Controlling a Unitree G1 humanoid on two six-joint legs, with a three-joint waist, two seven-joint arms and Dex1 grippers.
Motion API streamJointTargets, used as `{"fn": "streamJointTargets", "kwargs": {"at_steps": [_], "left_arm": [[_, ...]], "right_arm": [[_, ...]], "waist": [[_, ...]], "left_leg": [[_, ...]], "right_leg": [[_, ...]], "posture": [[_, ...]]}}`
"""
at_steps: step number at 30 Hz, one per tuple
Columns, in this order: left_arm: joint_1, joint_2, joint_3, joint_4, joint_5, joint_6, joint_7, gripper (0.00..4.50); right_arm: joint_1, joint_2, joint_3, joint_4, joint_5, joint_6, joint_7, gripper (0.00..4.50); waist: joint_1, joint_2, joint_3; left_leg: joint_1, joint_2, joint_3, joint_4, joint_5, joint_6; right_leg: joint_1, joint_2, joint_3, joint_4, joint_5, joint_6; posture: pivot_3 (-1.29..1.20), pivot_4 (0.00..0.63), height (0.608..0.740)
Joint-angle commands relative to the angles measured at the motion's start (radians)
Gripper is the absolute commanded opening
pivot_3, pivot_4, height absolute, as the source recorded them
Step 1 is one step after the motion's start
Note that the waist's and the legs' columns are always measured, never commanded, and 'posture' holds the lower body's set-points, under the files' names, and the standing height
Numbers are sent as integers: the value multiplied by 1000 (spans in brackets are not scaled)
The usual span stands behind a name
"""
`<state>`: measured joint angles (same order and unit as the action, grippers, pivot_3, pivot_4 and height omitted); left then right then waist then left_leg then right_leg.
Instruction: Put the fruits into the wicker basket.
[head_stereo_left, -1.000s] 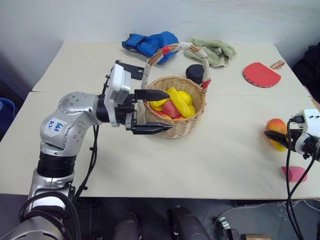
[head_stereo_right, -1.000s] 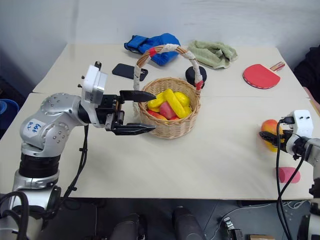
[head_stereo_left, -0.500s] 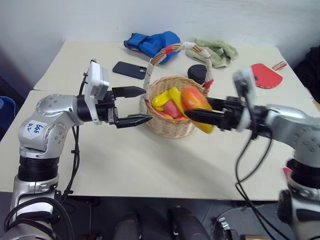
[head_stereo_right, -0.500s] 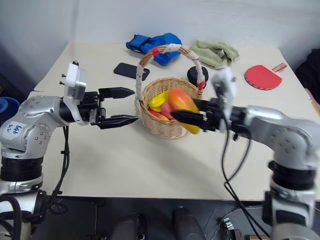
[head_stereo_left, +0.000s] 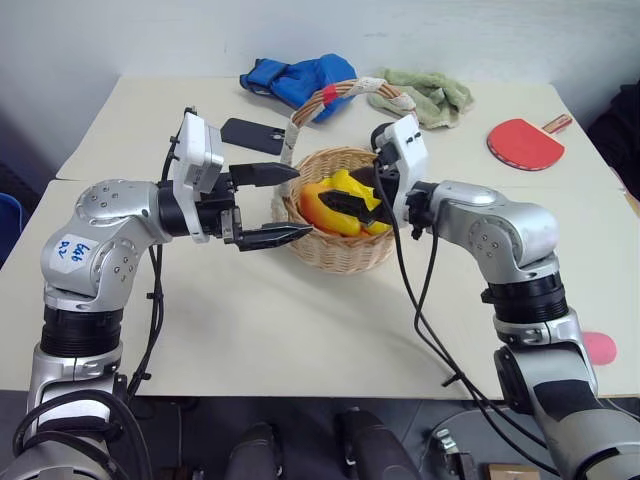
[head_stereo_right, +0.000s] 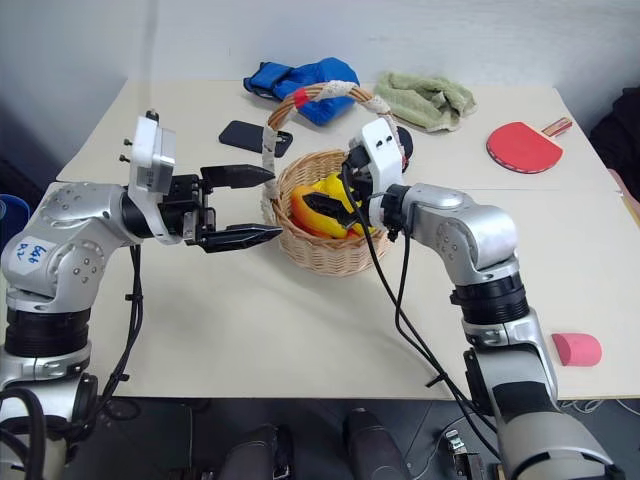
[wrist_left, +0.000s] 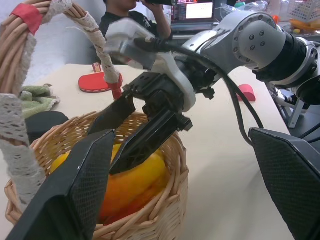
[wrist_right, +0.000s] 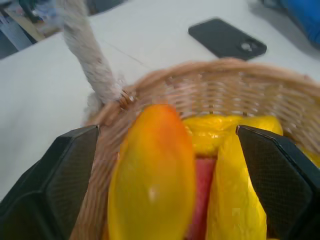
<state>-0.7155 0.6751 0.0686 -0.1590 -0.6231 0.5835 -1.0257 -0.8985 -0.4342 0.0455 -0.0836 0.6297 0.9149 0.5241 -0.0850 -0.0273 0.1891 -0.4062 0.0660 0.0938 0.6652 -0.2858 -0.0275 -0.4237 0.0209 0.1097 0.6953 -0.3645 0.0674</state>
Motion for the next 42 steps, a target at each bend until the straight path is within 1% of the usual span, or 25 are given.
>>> {"fn": "streamJointTargets", "kwargs": {"at_steps": [1, 4, 7, 9, 11, 16, 20, 23, 24, 27, 28, 30, 33, 35, 37, 42], "left_arm": [[5, 8, 26, -37, -11, -12, 5, 4500], [2, 7, 24, -32, -9, -14, 5, 4500], [-6, 5, 20, -22, -7, -18, 1, 4500], [-22, -1, 11, -8, -2, -25, -4, 4500], [-36, -5, 3, 3, 2, -31, -10, 4500], [-56, -7, -5, 20, 7, -37, -22, 4500], [-67, -6, -7, 29, 11, -40, -28, 4500], [-71, -6, -8, 29, 12, -41, -28, 4500], [-71, -6, -7, 28, 11, -40, -27, 4500], [-71, -7, -6, 27, 8, -39, -25, 4500], [-70, -8, -5, 24, 7, -39, -23, 4500], [-69, -12, -5, 23, 6, -39, -20, 4500], [-70, -18, -5, 22, 5, -40, -17, 4500], [-69, -20, -6, 18, 5, -40, -16, 4500], [-71, -29, -8, 14, -4, -36, -20, 4500], [-81, -59, -25, 0, -20, -31, -32, 4500]], "right_arm": [[32, -73, -147, -194, 133, 85, 25, 4491], [85, -130, -235, -286, 209, 163, 2, 4491], [135, -160, -282, -328, 196, 175, -59, 4491], [155, -141, -294, -292, 133, 141, -134, 4491], [160, -115, -284, -250, 85, 95, -172, 4491], [133, -57, -243, -129, -22, -29, -212, 4491], [96, -16, -221, -12, -85, -120, -208, 4491], [83, 1, -199, 49, -120, -176, -188, 3895], [82, 5, -197, 59, -125, -188, -180, 3608], [82, 14, -194, 69, -130, -210, -159, 2548], [84, 18, -191, 67, -128, -214, -151, 2279], [88, 21, -189, 65, -127, -221, -142, 1954], [90, 20, -191, 62, -131, -229, -131, 1000], [92, 16, -198, 53, -130, -226, -125, 470], [112, -28, -249, 1, -106, -185, -122, 355], [193, -148, -365, -115, -80, -111, -141, 345]], "waist": [[1, 0, 0], [2, 0, 0], [1, 0, 0], [-3, 0, 0], [-4, 0, 0], [-3, 0, 0], [-2, 0, 0], [-2, 0, 0], [-1, 0, 0], [-1, 0, 0], [-1, 0, 0], [-2, 0, 0], [-1, 0, 0], [-1, 0, 0], [-1, 0, 0], [12, 0, 0]], "left_leg": [[0, 0, 0, 0, 0, 0], [0, 0, 0, 1, 0, 0], [1, 0, 0, 1, 1, 1], [1, 0, 1, 1, 1, 0], [1, 0, 1, 1, 2, 0], [1, 0, 2, 0, 2, -1], [1, 0, 2, 0, 2, 0], [1, 0, 1, 0, 2, -1], [1, 0, 2, 0, 2, -1], [1, 0, 1, 0, 2, -1], [1, 0, 1, 0, 2, -1], [1, 0, 1, 0, 2, -1], [1, 0, 1, 0, 2, -1], [1, 0, 1, 0, 2, -1], [1, 0, 1, 0, 2, -1], [0, -1, 0, 0, 2, 0]], "right_leg": [[0, 0, 0, 0, 0, 0], [1, 0, 0, 0, 0, 0], [2, 0, 0, -1, 0, 0], [2, 0, 1, -2, 0, 0], [2, 1, 2, -1, 0, 0], [2, 2, 3, -2, 0, 0], [2, 2, 3, -1, 0, 0], [1, 2, 2, -1, 0, 0], [1, 2, 2, -1, 0, 0], [1, 2, 2, -1, 0, 0], [1, 2, 2, -1, 0, 0], [1, 2, 2, 0, 0, 0], [1, 2, 2, 0, 0, 0], [1, 2, 2, 0, 0, 0], [1, 2, 2, 0, 0, 0], [1, 0, 1, 0, 0, 0]], "posture": [[0, 150, 740], [0, 150, 740], [0, 150, 740], [0, 150, 740], [0, 150, 740], [0, 150, 740], [0, 150, 740], [0, 150, 740], [0, 150, 740], [0, 150, 740], [0, 150, 740], [0, 150, 740], [0, 150, 740], [0, 150, 740], [0, 150, 740], [0, 150, 740]]}}
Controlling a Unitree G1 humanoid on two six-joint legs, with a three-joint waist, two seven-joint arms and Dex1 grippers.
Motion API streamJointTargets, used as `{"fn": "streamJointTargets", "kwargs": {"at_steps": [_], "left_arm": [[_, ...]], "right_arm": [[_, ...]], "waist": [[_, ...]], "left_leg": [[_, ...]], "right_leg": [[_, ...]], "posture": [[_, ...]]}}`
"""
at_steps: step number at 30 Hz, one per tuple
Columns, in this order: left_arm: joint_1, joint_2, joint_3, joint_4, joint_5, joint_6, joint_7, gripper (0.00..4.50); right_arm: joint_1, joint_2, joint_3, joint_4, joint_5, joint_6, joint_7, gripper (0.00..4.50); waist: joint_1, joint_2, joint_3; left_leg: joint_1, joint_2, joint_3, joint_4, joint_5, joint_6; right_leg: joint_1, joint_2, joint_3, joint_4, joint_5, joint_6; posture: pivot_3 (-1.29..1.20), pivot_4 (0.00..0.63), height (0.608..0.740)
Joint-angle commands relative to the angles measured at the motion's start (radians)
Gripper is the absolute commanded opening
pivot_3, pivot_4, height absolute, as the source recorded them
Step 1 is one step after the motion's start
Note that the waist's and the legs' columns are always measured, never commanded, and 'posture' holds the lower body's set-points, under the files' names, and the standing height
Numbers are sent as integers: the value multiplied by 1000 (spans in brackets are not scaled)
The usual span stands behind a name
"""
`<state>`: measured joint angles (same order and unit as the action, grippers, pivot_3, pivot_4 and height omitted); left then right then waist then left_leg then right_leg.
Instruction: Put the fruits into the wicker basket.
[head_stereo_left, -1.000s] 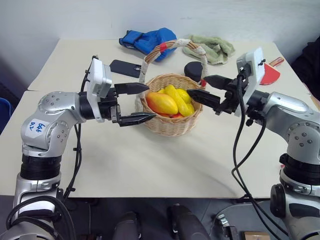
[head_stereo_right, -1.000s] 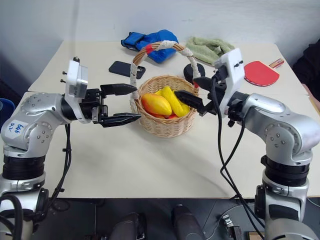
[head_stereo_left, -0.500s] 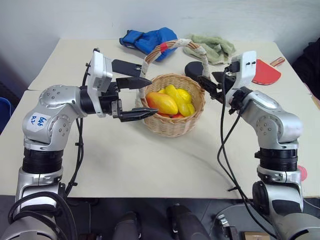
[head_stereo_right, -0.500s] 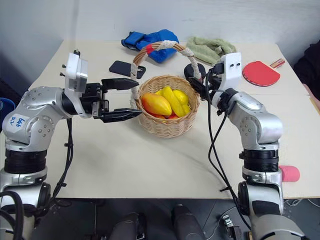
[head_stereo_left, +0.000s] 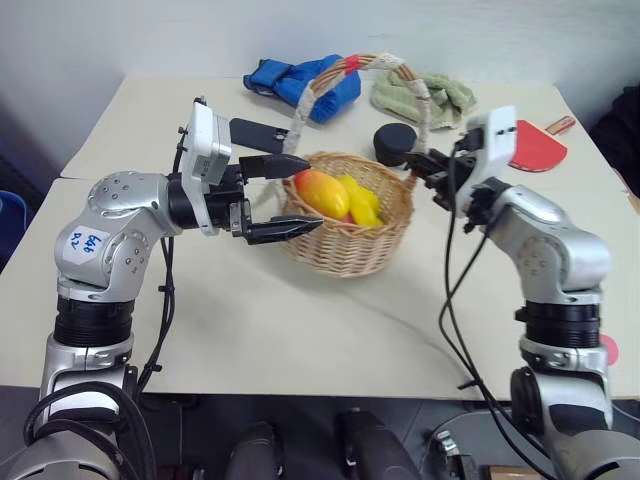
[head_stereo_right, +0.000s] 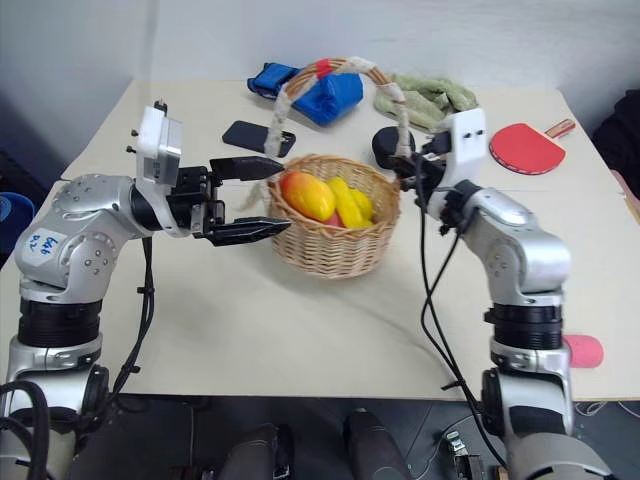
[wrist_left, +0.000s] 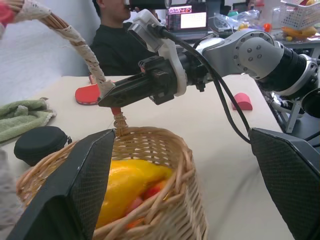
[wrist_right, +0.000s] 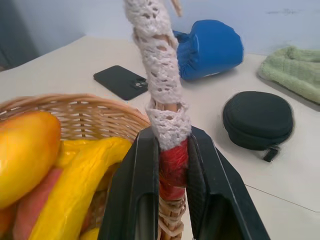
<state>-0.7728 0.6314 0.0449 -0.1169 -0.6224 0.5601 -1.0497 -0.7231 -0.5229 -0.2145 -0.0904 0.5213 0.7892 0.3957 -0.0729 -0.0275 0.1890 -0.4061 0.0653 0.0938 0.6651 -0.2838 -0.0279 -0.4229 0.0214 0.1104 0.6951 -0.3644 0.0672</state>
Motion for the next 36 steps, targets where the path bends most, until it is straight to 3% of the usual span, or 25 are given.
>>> {"fn": "streamJointTargets", "kwargs": {"at_steps": [1, 9, 13, 23, 31, 35, 36], "left_arm": [[-28, -24, -5, -45, -25, -6, -7, 4500], [-49, -94, -40, -49, -45, 6, -23, 4500], [-66, -124, -57, -34, -36, -1, -33, 4500], [-88, -144, -67, -1, -23, -7, -53, 4500], [-93, -144, -67, 23, -14, -12, -71, 4500], [-91, -123, -61, 54, -7, -17, -96, 4500], [-90, -111, -58, 66, -2, -20, -105, 4500]], "right_arm": [[39, -84, -132, -133, 31, 29, -18, 345], [347, -262, -392, -268, -55, 16, -41, 345], [474, -236, -473, -186, -134, -105, -70, 345], [522, -149, -549, -49, -165, -294, -155, 345], [647, -186, -620, -212, -78, -212, -103, 2990], [797, -254, -786, -361, 52, -42, 17, 4316], [867, -284, -850, -395, 86, 3, 85, 4422]], "waist": [[1, 0, 0], [17, 0, 0], [11, 0, 0], [13, 1, 0], [13, 1, -1], [16, 1, -1], [17, 1, -1]], "left_leg": [[0, 0, 1, 0, 0, 0], [0, 0, 1, -1, 0, 0], [2, 0, 5, 0, 1, 0], [13, -1, 5, -2, 2, 0], [15, -1, 5, -3, 2, 0], [15, -1, 4, -3, 2, 0], [15, -1, 4, -4, 2, 0]], "right_leg": [[0, 0, 1, 0, 0, 0], [0, 2, 2, -2, 0, 0], [2, 3, 6, -4, 0, 0], [14, 4, 7, -7, 0, 0], [15, 4, 8, -7, 0, 0], [16, 4, 7, -8, 0, 0], [16, 4, 7, -8, 0, 0]], "posture": [[0, 150, 740], [0, 150, 740], [0, 150, 740], [0, 150, 740], [0, 150, 740], [0, 150, 740], [0, 150, 740]]}}
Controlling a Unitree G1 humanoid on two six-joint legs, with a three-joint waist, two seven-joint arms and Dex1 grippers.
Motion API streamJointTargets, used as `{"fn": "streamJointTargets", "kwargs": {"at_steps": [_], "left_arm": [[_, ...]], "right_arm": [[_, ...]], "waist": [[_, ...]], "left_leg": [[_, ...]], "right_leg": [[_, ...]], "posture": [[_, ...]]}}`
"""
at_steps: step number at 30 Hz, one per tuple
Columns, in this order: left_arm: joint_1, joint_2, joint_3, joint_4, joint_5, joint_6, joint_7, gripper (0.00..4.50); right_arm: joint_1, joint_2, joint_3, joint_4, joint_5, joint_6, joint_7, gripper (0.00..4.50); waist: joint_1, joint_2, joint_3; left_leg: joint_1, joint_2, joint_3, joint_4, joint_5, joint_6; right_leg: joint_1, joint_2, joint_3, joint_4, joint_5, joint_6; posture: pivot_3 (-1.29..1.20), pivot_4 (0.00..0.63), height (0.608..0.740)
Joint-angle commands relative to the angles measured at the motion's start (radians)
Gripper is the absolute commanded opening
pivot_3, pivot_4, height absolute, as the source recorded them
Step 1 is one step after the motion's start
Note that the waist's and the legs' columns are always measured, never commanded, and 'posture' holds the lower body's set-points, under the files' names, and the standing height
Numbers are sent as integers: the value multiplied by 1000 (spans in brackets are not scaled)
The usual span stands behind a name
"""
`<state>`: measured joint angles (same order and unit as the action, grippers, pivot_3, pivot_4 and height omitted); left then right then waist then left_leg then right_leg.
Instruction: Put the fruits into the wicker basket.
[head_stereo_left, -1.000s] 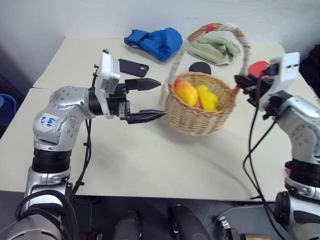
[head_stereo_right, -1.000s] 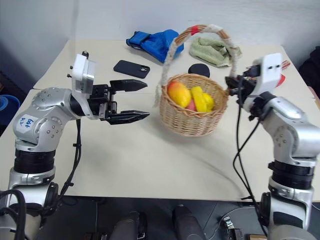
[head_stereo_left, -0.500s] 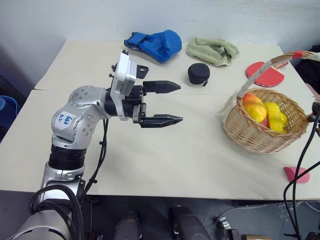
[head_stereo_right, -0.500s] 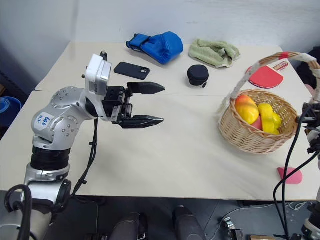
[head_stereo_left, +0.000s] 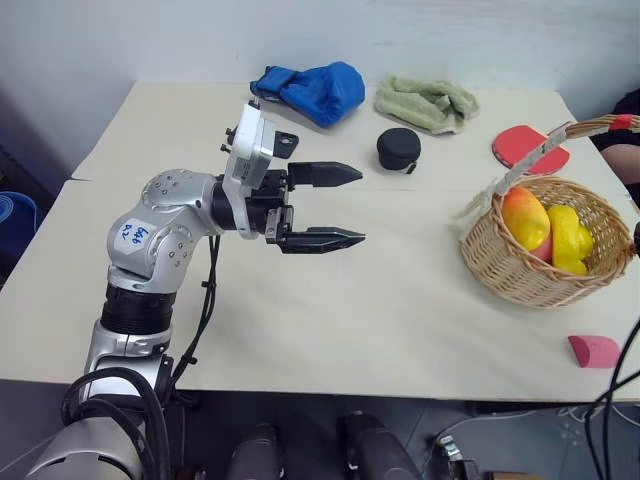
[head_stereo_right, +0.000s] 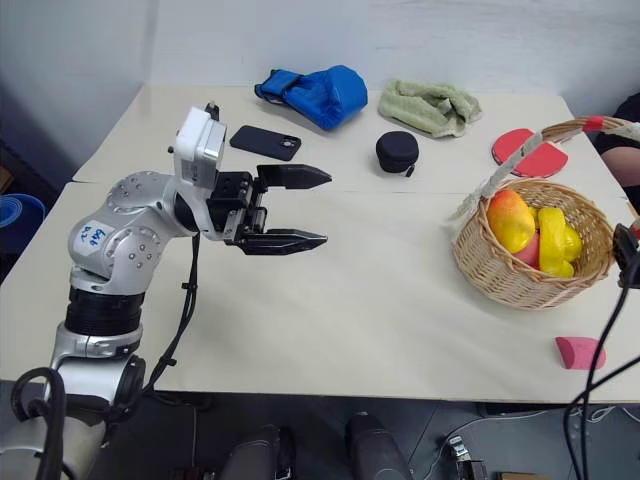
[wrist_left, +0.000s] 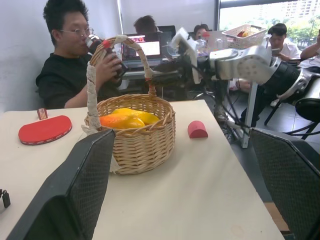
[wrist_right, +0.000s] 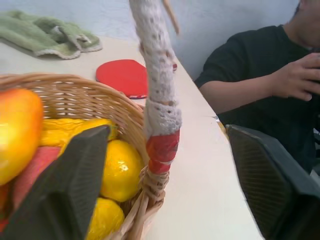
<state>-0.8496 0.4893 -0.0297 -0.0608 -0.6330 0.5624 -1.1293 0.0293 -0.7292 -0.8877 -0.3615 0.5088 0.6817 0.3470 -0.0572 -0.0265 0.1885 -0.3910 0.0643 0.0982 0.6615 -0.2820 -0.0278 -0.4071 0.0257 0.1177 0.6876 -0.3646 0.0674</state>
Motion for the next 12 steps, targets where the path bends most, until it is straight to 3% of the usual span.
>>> {"fn": "streamJointTargets", "kwargs": {"at_steps": [1, 4, 8, 12], "left_arm": [[-11, 43, 20, 20, 13, -25, -36, 4500], [-5, 86, 31, 56, 25, -40, -74, 4500], [-14, 119, 43, 101, 28, -54, -108, 4500], [-37, 123, 55, 138, 21, -53, -118, 4500]], "right_arm": [[186, -106, -246, -148, 134, 151, 207, 4422], [380, -172, -514, -112, 245, 258, 423, 4422], [599, -217, -763, 57, 298, 313, 641, 4422], [708, -239, -861, 172, 322, 307, 739, 4422]], "waist": [[4, 0, 0], [2, 0, 0], [-2, -4, 2], [-4, -5, 2]], "left_leg": [[0, 0, 0, -1, 0, 0], [3, 1, -3, -4, 0, -1], [14, 0, -4, -10, -2, 2], [22, 0, -3, -13, -8, 9]], "right_leg": [[0, 0, 0, 0, 0, 0], [7, 2, -1, -8, 0, 0], [23, 1, -1, -22, 0, 0], [33, 0, -2, -31, 0, 1]], "posture": [[0, 150, 740], [0, 150, 740], [0, 150, 740], [0, 150, 740]]}}
